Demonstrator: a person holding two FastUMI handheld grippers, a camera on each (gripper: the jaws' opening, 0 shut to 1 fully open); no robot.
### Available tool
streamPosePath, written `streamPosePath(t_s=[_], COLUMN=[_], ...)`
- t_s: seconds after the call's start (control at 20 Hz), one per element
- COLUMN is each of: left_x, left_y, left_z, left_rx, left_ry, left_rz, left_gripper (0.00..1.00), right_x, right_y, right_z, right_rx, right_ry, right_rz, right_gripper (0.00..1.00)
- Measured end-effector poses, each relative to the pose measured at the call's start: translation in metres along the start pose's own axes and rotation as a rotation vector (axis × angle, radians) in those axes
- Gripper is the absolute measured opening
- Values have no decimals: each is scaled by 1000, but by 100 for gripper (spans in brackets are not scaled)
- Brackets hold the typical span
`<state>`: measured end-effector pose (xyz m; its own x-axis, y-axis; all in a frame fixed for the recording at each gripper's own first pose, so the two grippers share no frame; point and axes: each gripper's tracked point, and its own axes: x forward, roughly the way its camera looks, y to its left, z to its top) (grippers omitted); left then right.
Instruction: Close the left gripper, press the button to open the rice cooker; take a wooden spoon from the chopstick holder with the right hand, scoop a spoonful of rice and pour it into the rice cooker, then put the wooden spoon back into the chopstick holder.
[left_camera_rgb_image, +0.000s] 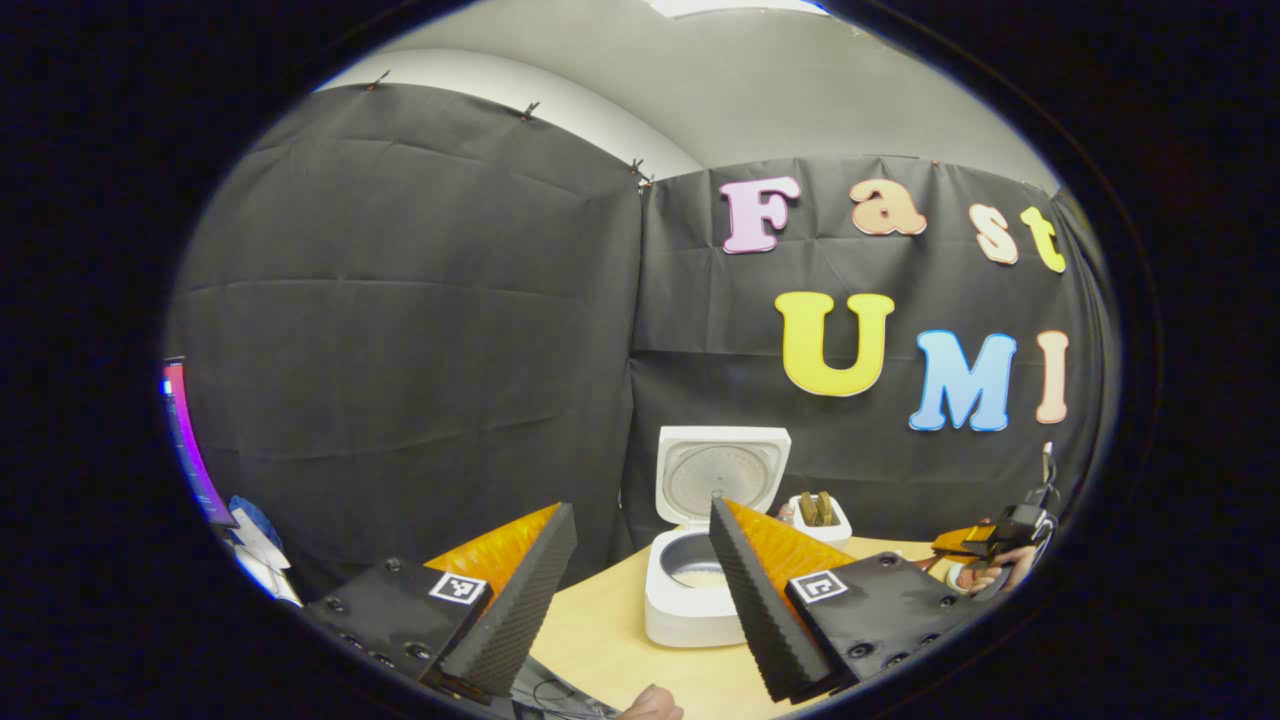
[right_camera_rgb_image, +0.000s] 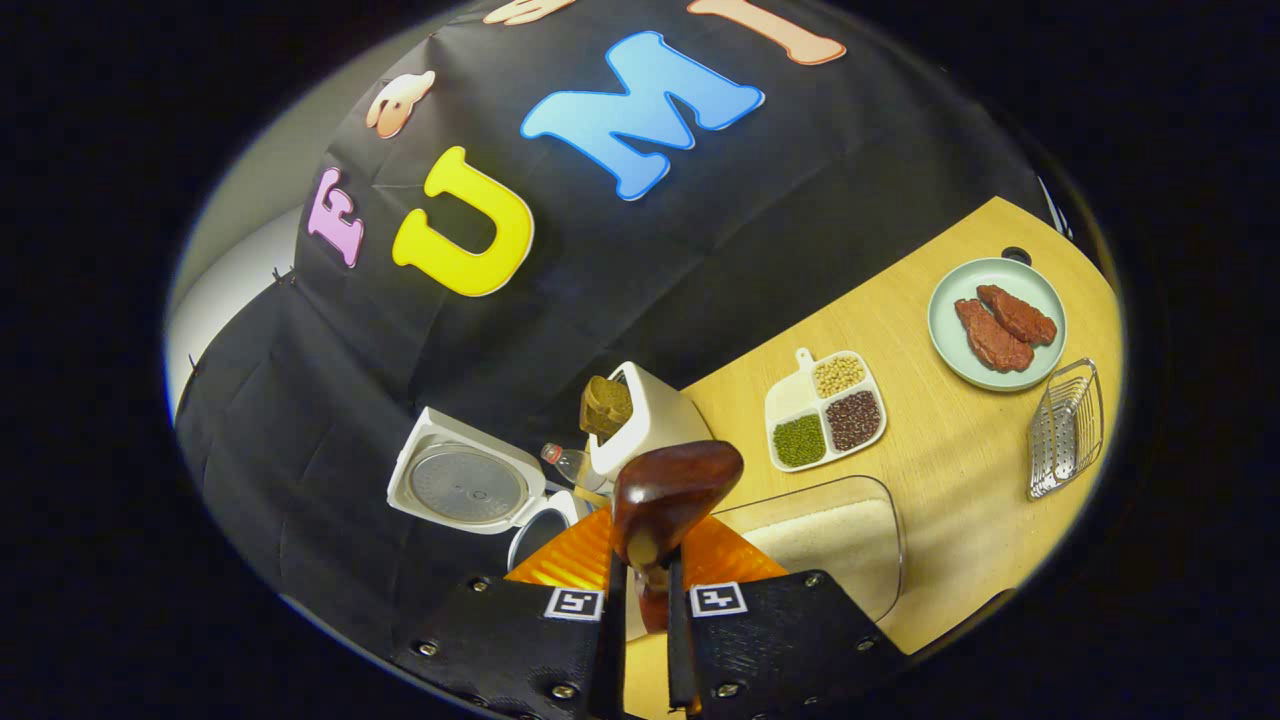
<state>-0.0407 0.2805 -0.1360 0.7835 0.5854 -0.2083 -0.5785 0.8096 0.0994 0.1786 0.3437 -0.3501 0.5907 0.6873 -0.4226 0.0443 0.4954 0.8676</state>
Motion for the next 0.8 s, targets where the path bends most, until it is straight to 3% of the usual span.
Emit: streamPosePath(t_s=[0.5,0.8], left_x=[-3,3], left_y=[69,106], left_z=[3,-4], left_rx=[-12,-3], left_ry=[-10,5], left_rz=[68,125], left_gripper=[93,96], right_x=[47,118], right_y=[131,181], right_z=[-35,-80], right_rx=[-17,-99], right_ry=[31,61], right_rz=[149,151], right_gripper=[17,17])
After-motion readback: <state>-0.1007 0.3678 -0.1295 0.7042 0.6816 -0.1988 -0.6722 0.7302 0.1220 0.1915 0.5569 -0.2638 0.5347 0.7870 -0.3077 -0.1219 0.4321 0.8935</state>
